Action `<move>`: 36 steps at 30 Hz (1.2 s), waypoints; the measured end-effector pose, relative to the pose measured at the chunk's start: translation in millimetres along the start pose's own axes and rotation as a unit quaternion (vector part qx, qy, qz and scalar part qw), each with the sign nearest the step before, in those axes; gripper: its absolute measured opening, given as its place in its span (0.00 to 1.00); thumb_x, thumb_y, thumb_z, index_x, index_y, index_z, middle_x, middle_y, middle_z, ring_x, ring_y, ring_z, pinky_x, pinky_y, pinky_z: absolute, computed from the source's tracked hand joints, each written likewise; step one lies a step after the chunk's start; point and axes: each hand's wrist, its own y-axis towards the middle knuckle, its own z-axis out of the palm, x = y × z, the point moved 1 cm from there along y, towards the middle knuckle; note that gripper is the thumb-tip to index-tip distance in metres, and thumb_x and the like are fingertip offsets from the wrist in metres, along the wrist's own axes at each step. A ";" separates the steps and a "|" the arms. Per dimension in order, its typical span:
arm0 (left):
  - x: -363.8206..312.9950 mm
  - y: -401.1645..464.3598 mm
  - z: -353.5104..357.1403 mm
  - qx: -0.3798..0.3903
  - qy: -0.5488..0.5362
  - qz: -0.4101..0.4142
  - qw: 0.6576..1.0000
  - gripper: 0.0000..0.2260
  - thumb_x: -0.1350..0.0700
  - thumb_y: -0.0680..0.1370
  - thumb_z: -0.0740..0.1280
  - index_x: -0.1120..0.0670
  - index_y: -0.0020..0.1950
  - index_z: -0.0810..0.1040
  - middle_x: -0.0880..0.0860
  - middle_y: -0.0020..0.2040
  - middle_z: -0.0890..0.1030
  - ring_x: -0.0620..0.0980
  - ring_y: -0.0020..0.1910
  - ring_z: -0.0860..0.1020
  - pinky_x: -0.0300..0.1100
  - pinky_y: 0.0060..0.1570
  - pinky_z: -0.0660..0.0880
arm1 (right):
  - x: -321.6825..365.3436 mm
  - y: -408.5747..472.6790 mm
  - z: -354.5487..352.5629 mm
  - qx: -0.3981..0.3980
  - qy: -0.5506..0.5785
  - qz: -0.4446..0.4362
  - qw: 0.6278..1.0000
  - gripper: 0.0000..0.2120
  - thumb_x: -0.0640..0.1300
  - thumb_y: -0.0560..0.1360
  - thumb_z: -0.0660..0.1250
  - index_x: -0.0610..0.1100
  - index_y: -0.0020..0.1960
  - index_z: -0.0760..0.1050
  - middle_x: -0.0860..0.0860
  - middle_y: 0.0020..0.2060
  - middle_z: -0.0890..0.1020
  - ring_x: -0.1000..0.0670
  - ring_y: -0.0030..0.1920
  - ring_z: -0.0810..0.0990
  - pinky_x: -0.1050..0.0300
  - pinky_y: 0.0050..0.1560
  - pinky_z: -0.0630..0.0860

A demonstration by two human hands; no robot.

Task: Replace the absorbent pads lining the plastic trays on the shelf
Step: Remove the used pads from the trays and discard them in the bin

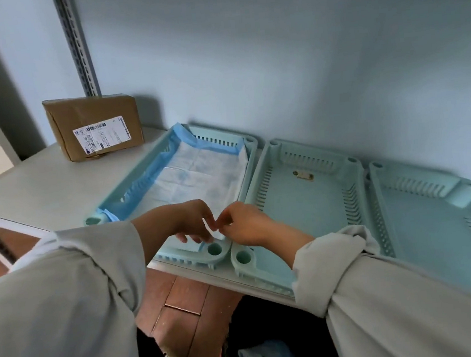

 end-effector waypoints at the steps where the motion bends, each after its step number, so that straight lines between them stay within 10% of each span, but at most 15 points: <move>1: 2.0 1.6 1.4 0.019 -0.001 -0.006 1.000 0.15 0.61 0.76 0.69 0.57 0.62 0.77 0.57 0.55 0.82 0.50 0.52 0.81 0.43 0.51 0.78 | -1.3 4.9 4.2 0.010 -0.022 0.008 1.000 0.13 0.46 0.77 0.63 0.46 0.61 0.77 0.47 0.57 0.81 0.46 0.55 0.79 0.48 0.60 0.76; 17: 23.8 15.4 2.0 0.096 -0.088 -0.001 0.992 0.15 0.46 0.80 0.59 0.54 0.56 0.77 0.50 0.52 0.80 0.48 0.50 0.79 0.44 0.55 0.76 | -3.0 27.8 -9.4 0.084 -0.184 0.048 0.978 0.11 0.47 0.74 0.69 0.45 0.54 0.77 0.50 0.47 0.85 0.49 0.51 0.81 0.50 0.56 0.77; 26: 59.5 69.0 -39.8 -0.199 0.011 -0.057 0.978 0.17 0.55 0.78 0.62 0.54 0.67 0.73 0.57 0.69 0.70 0.56 0.68 0.69 0.45 0.68 0.66 | -20.7 76.6 -14.4 -0.068 -0.167 0.054 0.982 0.13 0.41 0.77 0.60 0.45 0.61 0.74 0.46 0.59 0.78 0.45 0.58 0.77 0.52 0.57 0.73; 36: 83.2 107.5 -40.8 -0.251 -0.029 -0.148 0.956 0.20 0.59 0.77 0.62 0.61 0.68 0.66 0.64 0.67 0.67 0.62 0.66 0.68 0.49 0.66 0.66 | -30.6 106.8 4.8 -0.057 -0.328 0.017 0.943 0.14 0.40 0.74 0.61 0.44 0.60 0.71 0.45 0.59 0.76 0.45 0.62 0.74 0.48 0.70 0.58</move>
